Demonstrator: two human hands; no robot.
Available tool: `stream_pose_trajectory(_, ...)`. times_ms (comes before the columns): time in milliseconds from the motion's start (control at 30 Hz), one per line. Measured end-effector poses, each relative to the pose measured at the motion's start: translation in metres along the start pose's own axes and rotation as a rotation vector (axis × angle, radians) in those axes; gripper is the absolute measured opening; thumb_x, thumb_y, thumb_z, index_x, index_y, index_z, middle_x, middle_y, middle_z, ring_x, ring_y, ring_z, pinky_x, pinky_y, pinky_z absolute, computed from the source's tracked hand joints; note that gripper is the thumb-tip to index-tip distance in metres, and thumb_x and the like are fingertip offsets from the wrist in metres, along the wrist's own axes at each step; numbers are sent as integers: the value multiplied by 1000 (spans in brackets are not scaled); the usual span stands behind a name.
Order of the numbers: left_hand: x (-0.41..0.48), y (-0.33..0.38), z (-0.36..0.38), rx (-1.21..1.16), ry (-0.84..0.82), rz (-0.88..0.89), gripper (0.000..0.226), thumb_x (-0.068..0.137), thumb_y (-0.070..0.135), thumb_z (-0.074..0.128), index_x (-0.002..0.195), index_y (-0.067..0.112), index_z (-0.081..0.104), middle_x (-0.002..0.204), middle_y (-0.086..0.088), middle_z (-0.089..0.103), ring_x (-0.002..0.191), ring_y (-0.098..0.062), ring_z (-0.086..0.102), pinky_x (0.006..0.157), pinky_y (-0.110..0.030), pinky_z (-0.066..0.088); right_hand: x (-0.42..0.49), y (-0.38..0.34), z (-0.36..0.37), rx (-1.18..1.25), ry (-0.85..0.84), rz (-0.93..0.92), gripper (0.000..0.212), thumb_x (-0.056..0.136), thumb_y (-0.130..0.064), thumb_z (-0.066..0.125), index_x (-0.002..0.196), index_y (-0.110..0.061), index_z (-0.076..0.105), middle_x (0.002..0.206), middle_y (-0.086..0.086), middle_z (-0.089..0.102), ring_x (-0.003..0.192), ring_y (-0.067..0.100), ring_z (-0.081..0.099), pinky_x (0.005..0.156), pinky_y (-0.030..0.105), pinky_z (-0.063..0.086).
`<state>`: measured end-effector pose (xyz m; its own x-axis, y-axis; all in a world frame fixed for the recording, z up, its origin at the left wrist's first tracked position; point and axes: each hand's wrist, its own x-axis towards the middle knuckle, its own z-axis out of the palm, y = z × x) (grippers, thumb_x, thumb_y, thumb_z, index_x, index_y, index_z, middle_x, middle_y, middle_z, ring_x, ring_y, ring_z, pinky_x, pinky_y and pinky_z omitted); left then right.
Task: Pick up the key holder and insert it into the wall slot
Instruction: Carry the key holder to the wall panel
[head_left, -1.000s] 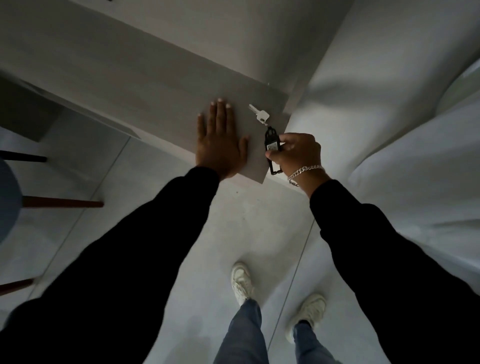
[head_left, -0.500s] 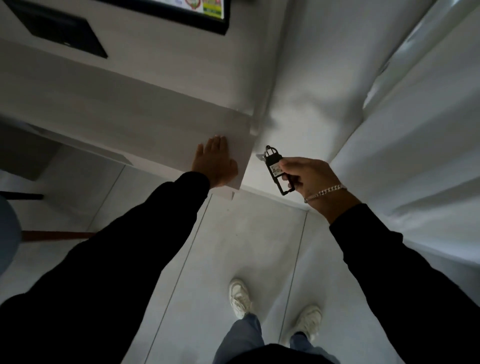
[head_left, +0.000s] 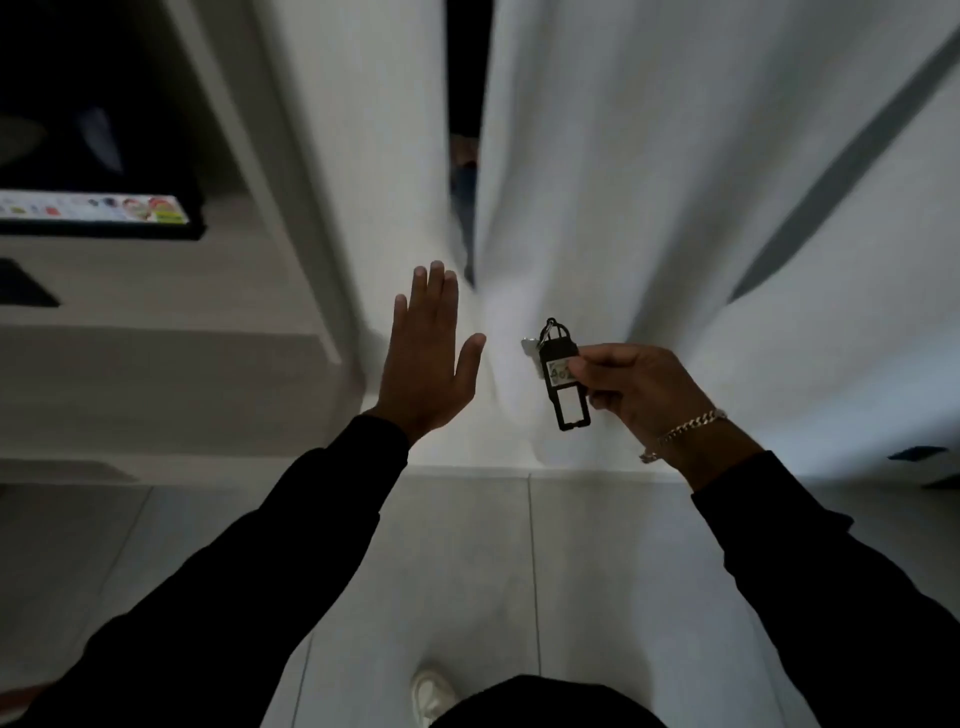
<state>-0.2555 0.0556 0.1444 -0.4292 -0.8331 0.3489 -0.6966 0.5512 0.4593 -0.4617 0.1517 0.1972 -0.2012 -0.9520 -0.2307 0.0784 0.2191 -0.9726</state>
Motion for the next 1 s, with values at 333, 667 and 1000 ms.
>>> stream_pose_trajectory(333, 49, 192, 78, -111, 92, 213, 70, 102, 38, 34, 158, 1, 12, 169, -16, 5, 158, -30, -4, 130, -49, 3, -55, -33, -196, 8, 109, -110, 16, 78, 1, 70, 72, -13, 74, 77, 14, 69, 58, 18, 52, 47, 19, 45)
stream_pose_trajectory(667, 111, 325, 147, -262, 119, 353, 69, 102, 36, 34, 158, 3, 12, 169, -15, 8, 158, -29, -1, 130, -46, 1, -69, -57, -343, 8, 242, -169, 14, 78, 4, 69, 92, 3, 68, 81, 15, 66, 62, 19, 58, 51, 18, 53)
stream_pose_trajectory(1000, 212, 447, 227, -372, 188, 588, 67, 102, 35, 28, 155, -5, 17, 167, -25, 12, 157, -38, 1, 128, -51, -4, -56, -81, -482, 6, 396, -203, 12, 76, 4, 70, 77, -7, 72, 72, 9, 70, 55, 11, 62, 52, 18, 56)
